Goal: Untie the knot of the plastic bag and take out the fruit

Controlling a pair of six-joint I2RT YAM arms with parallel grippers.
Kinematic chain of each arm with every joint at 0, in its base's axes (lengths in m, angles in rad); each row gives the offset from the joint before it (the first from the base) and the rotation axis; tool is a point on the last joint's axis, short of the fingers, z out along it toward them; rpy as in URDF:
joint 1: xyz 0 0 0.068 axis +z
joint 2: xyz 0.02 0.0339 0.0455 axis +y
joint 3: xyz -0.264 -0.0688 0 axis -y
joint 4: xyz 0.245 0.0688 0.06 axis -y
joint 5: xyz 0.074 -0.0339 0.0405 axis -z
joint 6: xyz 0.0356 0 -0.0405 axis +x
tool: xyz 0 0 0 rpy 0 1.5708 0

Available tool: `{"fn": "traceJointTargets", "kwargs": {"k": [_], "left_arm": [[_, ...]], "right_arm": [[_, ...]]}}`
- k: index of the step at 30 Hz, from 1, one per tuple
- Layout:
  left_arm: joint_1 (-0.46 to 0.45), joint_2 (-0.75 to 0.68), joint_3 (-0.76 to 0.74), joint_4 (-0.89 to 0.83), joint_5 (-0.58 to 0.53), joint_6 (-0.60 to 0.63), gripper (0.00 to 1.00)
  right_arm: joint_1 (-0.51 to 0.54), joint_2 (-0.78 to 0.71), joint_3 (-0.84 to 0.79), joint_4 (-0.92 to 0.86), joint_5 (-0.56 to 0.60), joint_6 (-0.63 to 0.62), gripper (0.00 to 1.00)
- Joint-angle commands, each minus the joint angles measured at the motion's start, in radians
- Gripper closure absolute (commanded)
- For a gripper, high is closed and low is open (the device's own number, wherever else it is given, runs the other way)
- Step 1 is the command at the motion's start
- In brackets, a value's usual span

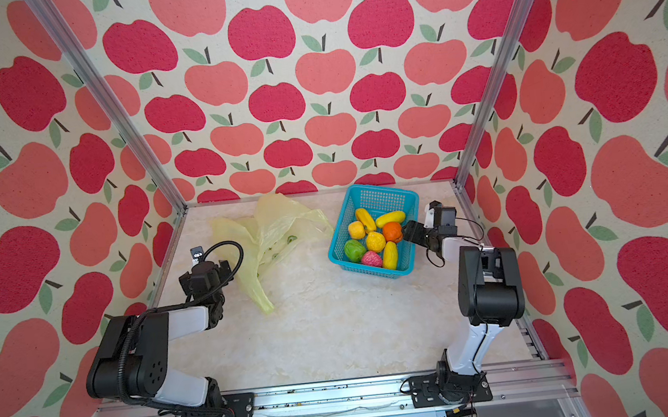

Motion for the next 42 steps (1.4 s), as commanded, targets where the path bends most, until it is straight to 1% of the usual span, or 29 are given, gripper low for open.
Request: {"fn": "traceJointTargets", "kwargs": {"k": [1,4,6,8,10,11,12,13,14,15,17,18,19,20,22,25,26,27,28,29,31,32,33,34,36,37,40,41,42], "left_arm": [[-0.001,0.024,-0.01,0.079,0.099,0.061,0.01],[0.051,0.024,-0.001,0.056,0.154,0.012,0.01],[0.096,0.011,0.014,-0.002,0.227,-0.029,0.01],[0.102,0.008,-0.006,0.03,0.233,-0.035,0.01],[0.103,0.009,-0.037,0.081,0.278,-0.028,0.01],[0.108,0.018,-0.065,0.119,0.309,-0.031,0.01],[0.115,0.059,-0.096,0.236,0.311,-0.025,0.01],[0.114,0.079,-0.11,0.304,0.299,-0.018,0.01],[0.113,0.051,-0.093,0.22,0.305,-0.033,0.01],[0.114,0.031,-0.072,0.144,0.3,-0.043,0.01],[0.113,0.065,-0.096,0.248,0.296,-0.023,0.01],[0.108,0.069,-0.098,0.261,0.289,-0.018,0.01],[0.102,0.051,-0.091,0.215,0.287,-0.025,0.01],[0.102,0.049,-0.091,0.209,0.286,-0.026,0.01],[0.094,0.067,-0.109,0.278,0.276,-0.006,0.01],[0.084,0.068,-0.118,0.3,0.264,0.001,0.01],[0.084,0.066,-0.117,0.294,0.264,0.001,0.01],[0.084,0.065,-0.116,0.29,0.264,-0.001,0.01],[0.084,0.066,-0.112,0.286,0.26,-0.001,0.01],[0.084,0.066,-0.104,0.271,0.257,-0.001,0.01],[0.088,0.064,-0.097,0.253,0.262,-0.006,0.01],[0.088,0.065,-0.098,0.255,0.261,-0.006,0.01],[0.088,0.064,-0.097,0.254,0.262,-0.006,0.01],[0.089,0.066,-0.098,0.254,0.262,-0.006,0.01],[0.089,0.066,-0.098,0.253,0.262,-0.006,0.01],[0.089,0.066,-0.097,0.254,0.262,-0.006,0.01],[0.089,0.065,-0.098,0.254,0.262,-0.006,0.01],[0.088,0.065,-0.098,0.255,0.262,-0.005,0.01],[0.087,0.066,-0.099,0.257,0.261,-0.004,0.01]], "right_arm": [[-0.034,-0.113,-0.092,0.14,0.129,0.013,0.01],[-0.053,-0.195,-0.168,0.184,0.279,0.023,0.01],[-0.055,-0.249,-0.238,0.255,0.402,0.023,0.01],[-0.046,-0.278,-0.33,0.4,0.519,-0.011,0.01],[-0.002,-0.259,-0.429,0.608,0.697,-0.088,0.01],[0.018,-0.232,-0.479,0.739,0.739,-0.134,0.01],[0.038,-0.171,-0.542,0.958,0.744,-0.199,0.01],[0.049,-0.09,-0.597,1.175,0.703,-0.246,0.01],[0.058,-0.059,-0.619,1.2,0.669,-0.23,0.01],[0.062,-0.044,-0.613,1.21,0.67,-0.232,0.01],[0.065,-0.088,-0.633,1.21,0.646,-0.248,0.01],[0.065,-0.121,-0.643,1.21,0.607,-0.27,0.01],[0.073,-0.14,-0.647,1.209,0.586,-0.291,0.01],[0.084,-0.146,-0.646,1.209,0.603,-0.301,0.01],[0.112,-0.159,-0.641,1.209,0.651,-0.322,0.01],[0.146,-0.234,-0.678,1.209,0.703,-0.356,0.01],[0.151,-0.288,-0.695,1.2,0.708,-0.415,0.01],[0.168,-0.342,-0.704,1.162,0.754,-0.456,0.01],[0.17,-0.408,-0.702,1.077,0.839,-0.449,0.01],[0.154,-0.469,-0.687,0.947,0.862,-0.42,0.01],[0.108,-0.558,-0.645,0.675,0.84,-0.329,0.01],[0.076,-0.583,-0.643,0.583,0.8,-0.277,0.01],[0.05,-0.586,-0.656,0.571,0.744,-0.244,0.01],[0.029,-0.573,-0.684,0.597,0.707,-0.212,0.01],[0.013,-0.501,-0.74,0.732,0.681,-0.196,0.01],[0.013,-0.439,-0.762,0.833,0.675,-0.192,0.01],[0.018,-0.223,-0.796,1.159,0.532,-0.245,0.01],[0.014,-0.198,-0.788,1.198,0.488,-0.257,0.01],[0.019,-0.221,-0.777,1.149,0.473,-0.268,0.01]]}}
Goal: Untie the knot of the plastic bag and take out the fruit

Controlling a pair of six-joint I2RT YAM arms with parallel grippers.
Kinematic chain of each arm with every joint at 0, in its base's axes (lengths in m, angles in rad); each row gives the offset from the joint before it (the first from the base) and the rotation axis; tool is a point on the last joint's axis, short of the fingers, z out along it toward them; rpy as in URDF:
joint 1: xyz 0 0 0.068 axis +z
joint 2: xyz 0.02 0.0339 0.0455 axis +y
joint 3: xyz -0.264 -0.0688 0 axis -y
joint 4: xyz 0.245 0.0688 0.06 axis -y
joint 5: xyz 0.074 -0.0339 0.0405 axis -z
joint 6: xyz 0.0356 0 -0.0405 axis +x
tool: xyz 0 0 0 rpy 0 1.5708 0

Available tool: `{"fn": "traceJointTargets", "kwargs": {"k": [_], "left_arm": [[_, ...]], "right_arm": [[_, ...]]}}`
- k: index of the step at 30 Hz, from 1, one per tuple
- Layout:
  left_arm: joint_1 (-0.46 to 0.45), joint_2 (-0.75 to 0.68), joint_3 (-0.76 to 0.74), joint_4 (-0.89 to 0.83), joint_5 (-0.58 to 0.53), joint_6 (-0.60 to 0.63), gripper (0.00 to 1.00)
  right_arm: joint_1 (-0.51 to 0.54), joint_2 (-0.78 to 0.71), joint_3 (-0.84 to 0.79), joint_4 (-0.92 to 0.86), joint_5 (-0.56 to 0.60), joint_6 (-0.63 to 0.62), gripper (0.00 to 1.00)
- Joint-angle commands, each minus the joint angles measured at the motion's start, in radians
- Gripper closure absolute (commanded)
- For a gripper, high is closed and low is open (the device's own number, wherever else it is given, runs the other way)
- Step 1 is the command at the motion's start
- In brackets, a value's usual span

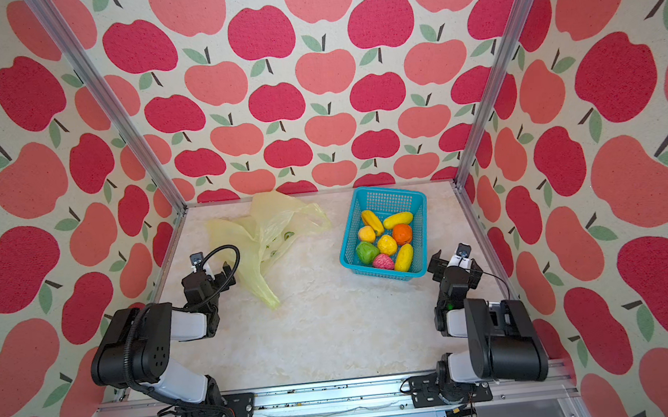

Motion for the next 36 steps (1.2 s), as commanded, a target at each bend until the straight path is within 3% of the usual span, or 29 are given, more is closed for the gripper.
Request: {"fn": "traceJointTargets", "kwargs": {"k": [1,6,8,11,15,21,25,29,36], "left_arm": [[0.002,0.015,0.006,0.014,-0.003,0.009,0.01],[0.0,0.015,0.005,0.015,-0.006,0.009,0.01],[0.0,0.015,0.004,0.016,-0.007,0.01,0.01],[-0.001,0.016,0.005,0.019,-0.008,0.011,0.01],[-0.001,0.015,0.004,0.018,-0.008,0.01,0.01],[-0.001,0.014,0.004,0.018,-0.008,0.01,0.01],[-0.001,0.015,0.005,0.018,-0.008,0.01,0.01],[-0.002,0.015,0.004,0.019,-0.008,0.01,0.01],[-0.002,0.017,0.004,0.018,-0.008,0.01,0.01]], "right_arm": [[0.007,-0.003,0.016,0.126,-0.128,-0.02,0.01],[0.036,0.023,0.077,0.048,-0.192,-0.078,0.01],[0.075,0.112,0.143,0.031,-0.188,-0.138,0.01],[0.099,0.056,0.151,-0.072,-0.065,-0.11,0.01],[0.101,0.118,0.099,0.118,-0.068,-0.137,0.01],[0.103,0.094,0.128,0.036,-0.065,-0.131,0.01],[0.111,0.09,0.21,-0.125,-0.13,-0.167,0.01],[0.124,0.09,0.22,-0.149,-0.209,-0.206,0.01],[0.114,0.09,0.226,-0.159,-0.228,-0.198,0.01]]}}
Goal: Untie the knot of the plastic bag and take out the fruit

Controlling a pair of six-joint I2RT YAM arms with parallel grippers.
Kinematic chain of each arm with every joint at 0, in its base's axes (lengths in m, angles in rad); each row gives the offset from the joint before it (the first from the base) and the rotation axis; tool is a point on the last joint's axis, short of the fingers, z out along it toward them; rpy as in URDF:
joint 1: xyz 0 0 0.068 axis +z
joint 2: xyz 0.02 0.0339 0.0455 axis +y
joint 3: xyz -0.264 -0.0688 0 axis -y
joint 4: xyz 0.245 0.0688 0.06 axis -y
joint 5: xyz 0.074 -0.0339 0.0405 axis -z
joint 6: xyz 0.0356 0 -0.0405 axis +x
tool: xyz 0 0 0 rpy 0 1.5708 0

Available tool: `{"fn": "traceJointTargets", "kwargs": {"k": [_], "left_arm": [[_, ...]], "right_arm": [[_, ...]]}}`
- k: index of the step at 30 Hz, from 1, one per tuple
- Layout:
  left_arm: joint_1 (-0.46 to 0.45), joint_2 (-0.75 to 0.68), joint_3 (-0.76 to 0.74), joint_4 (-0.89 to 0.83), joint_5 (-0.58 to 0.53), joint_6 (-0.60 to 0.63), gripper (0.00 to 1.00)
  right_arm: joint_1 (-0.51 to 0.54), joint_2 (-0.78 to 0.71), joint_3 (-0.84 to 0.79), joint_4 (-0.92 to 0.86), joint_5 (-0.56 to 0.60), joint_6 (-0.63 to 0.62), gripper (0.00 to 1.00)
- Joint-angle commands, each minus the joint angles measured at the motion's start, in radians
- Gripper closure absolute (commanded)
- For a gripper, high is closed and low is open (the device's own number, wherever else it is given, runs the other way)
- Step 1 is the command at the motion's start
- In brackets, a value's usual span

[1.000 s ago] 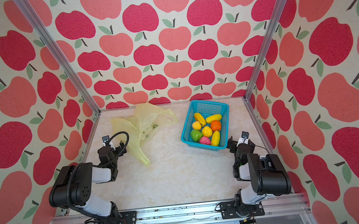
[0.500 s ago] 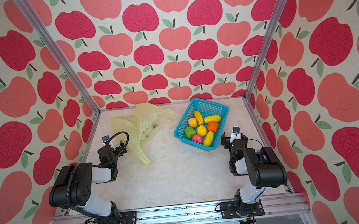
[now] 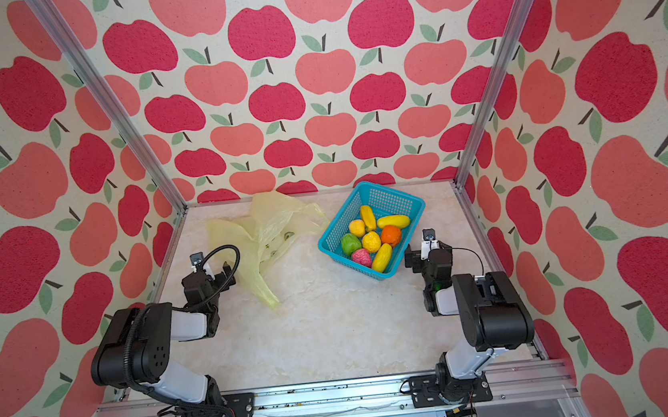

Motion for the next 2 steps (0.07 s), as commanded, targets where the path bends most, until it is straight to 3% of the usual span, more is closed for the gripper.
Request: {"fn": "traceJointTargets", "kwargs": {"k": [1,2], "left_arm": [[-0.002,0.015,0.004,0.017,-0.007,0.011,0.01],[-0.002,0.016,0.004,0.018,-0.007,0.011,0.01]], "right_arm": [[-0.004,-0.011,0.017,-0.031,-0.038,-0.015,0.01],[-0.004,-0.01,0.013,-0.025,-0.036,-0.016,0.01]]}}
